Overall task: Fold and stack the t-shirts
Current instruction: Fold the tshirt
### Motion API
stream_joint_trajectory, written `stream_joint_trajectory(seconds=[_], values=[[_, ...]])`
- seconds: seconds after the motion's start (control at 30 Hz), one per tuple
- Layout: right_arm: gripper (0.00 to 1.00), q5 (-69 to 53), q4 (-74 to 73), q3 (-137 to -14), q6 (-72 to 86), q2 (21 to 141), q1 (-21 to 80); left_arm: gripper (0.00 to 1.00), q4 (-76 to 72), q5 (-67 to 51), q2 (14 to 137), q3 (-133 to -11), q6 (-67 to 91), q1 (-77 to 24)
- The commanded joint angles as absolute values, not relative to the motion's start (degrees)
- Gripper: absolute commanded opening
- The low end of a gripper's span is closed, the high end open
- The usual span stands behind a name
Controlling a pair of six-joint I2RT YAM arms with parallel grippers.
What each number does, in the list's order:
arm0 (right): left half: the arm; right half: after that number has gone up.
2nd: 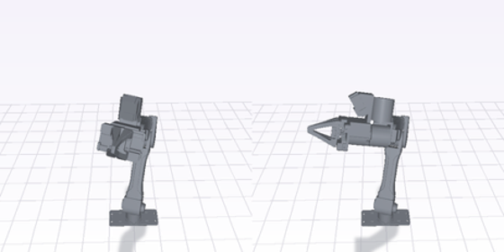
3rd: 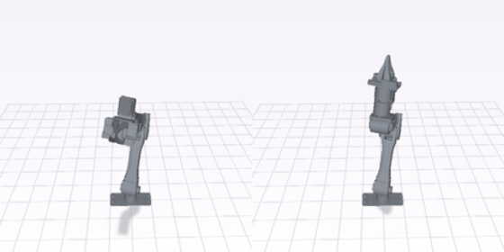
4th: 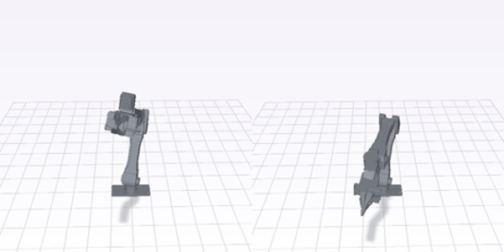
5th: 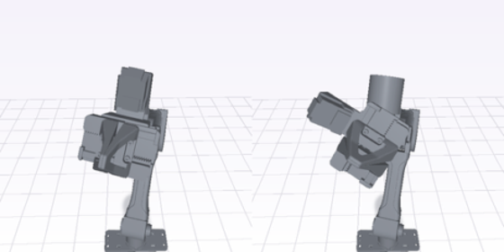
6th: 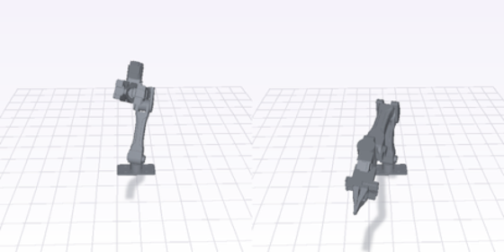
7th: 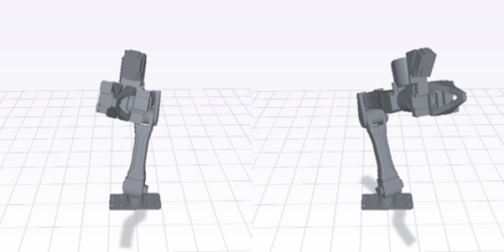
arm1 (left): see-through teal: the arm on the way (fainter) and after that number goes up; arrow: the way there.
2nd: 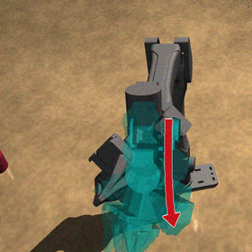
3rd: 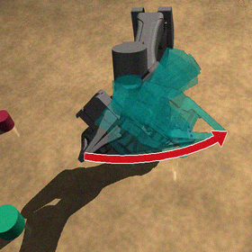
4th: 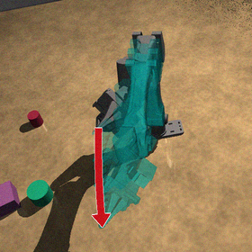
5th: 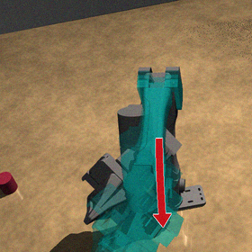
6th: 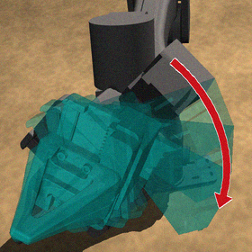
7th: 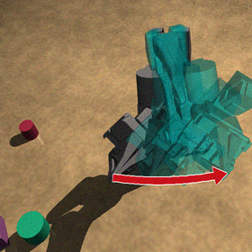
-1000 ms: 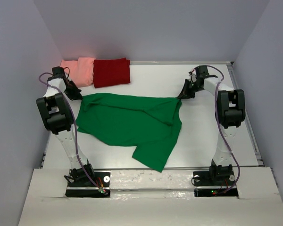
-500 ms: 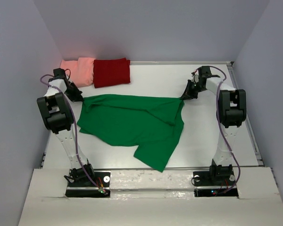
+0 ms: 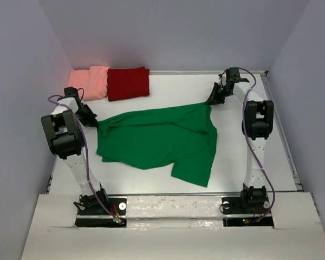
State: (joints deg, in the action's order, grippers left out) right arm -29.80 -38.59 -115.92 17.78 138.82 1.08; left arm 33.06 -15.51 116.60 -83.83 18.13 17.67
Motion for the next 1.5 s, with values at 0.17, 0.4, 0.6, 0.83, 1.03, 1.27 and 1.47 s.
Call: stream_joint_trajectory(seconds=[0.17, 0.4, 0.6, 0.83, 1.03, 1.27, 1.47], values=[[0.0, -30.94, -41.04, -126.47, 18.1, 143.79, 0.44, 0.0, 34.19, -16.7, 106.53, -75.59, 21.27, 12.75], [0.0, -31.9, -40.96, -127.27, 16.97, 144.4, 0.44, 0.0, 33.84, -16.09, 105.21, -76.1, 22.85, 11.16], [0.0, -34.71, -40.17, -126.74, 16.35, 143.79, 0.44, 0.0, 36.81, -10.47, 107.74, -85.05, 21.8, 11.16], [0.0, -35.68, -39.46, -125.69, 16.44, 143.18, 0.44, 0.0, 39.64, -5.89, 112.49, -92.63, 20.57, 11.25], [0.0, -35.95, -39.2, -124.81, 16.35, 142.65, 0.44, 0.41, 38.41, -6.24, 115.13, -92.29, 20.48, 11.25], [0.0, -36.04, -39.2, -124.28, 16.26, 142.03, 0.44, 0.54, 37.44, -6.07, 115.93, -91.41, 20.21, 11.25], [0.0, -36.03, -39.11, -124.19, 16.17, 141.77, 0.44, 0.52, 36.56, -7.29, 115.84, -91.58, 20.39, 11.25]])
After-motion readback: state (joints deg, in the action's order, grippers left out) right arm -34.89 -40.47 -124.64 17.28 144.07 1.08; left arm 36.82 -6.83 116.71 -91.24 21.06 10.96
